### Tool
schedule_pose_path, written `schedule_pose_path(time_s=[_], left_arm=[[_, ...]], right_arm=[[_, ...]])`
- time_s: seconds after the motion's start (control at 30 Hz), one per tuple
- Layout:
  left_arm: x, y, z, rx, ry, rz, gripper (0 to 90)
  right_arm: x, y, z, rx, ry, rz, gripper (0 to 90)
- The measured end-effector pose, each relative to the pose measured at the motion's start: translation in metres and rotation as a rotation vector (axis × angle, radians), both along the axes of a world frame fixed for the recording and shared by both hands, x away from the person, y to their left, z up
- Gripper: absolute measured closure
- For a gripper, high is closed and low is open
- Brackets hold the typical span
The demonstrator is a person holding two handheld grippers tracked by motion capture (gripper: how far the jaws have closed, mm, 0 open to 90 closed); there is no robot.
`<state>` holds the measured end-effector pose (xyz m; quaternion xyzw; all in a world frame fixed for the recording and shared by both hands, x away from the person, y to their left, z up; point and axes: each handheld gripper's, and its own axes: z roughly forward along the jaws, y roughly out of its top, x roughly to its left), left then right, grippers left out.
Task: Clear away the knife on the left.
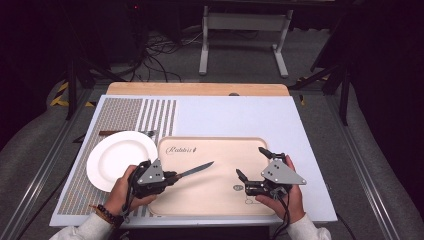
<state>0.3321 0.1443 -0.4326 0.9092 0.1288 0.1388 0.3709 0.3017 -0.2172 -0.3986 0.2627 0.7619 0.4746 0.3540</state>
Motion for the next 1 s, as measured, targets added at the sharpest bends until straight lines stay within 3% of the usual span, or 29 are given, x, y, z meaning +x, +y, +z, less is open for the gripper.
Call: schedule_pose_path(time_s=[0.07, 0.13, 0.17, 0.47, 0.7, 0.8, 0.83, 0.9, 1.0], left_arm=[[0.0, -0.003, -0.001, -0.017, 0.009, 0.005, 77.1], [0.0, -0.007, -0.002, 0.001, 0.005, 0.0, 77.1], [-0.001, -0.009, -0.003, 0.022, 0.004, -0.001, 77.1], [-0.005, -0.016, -0.012, 0.04, 0.017, 0.009, 77.0], [-0.007, -0.026, -0.022, 0.08, 0.035, -0.001, 76.9], [-0.008, -0.026, -0.023, 0.079, 0.042, -0.003, 76.8], [-0.008, -0.026, -0.022, 0.078, 0.037, 0.007, 75.1], [-0.008, -0.025, -0.021, 0.067, 0.035, 0.017, 62.5], [-0.008, -0.022, -0.014, 0.036, 0.042, -0.004, 59.8]], right_arm=[[0.0, 0.0, 0.001, 0.012, 0.005, -0.003, 9.6], [0.002, -0.001, 0.001, 0.029, 0.015, -0.005, 9.9], [0.002, 0.0, 0.001, 0.025, 0.015, -0.006, 9.9], [-0.001, 0.008, -0.004, -0.022, 0.014, 0.011, 9.8], [-0.001, 0.011, -0.006, -0.032, 0.021, 0.02, 9.9], [-0.002, 0.011, -0.006, -0.031, 0.02, 0.02, 9.9], [-0.002, 0.011, -0.006, -0.032, 0.022, 0.021, 9.8], [-0.002, 0.011, -0.007, -0.032, 0.023, 0.024, 9.8], [-0.001, 0.011, -0.007, -0.025, 0.029, 0.023, 9.8]])
